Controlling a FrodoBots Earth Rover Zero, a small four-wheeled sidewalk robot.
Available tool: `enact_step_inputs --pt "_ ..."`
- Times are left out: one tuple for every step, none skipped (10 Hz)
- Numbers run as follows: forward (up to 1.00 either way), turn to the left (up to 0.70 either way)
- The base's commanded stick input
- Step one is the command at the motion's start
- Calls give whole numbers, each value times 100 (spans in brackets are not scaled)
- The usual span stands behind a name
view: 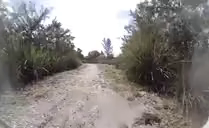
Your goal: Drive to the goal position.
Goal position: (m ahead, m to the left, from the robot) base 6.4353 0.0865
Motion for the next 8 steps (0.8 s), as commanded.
enact_step_inputs --pt "85 32" --pt "85 9" --pt "85 0" --pt "85 0" --pt "85 0" --pt "85 0" --pt "85 0" --pt "85 0"
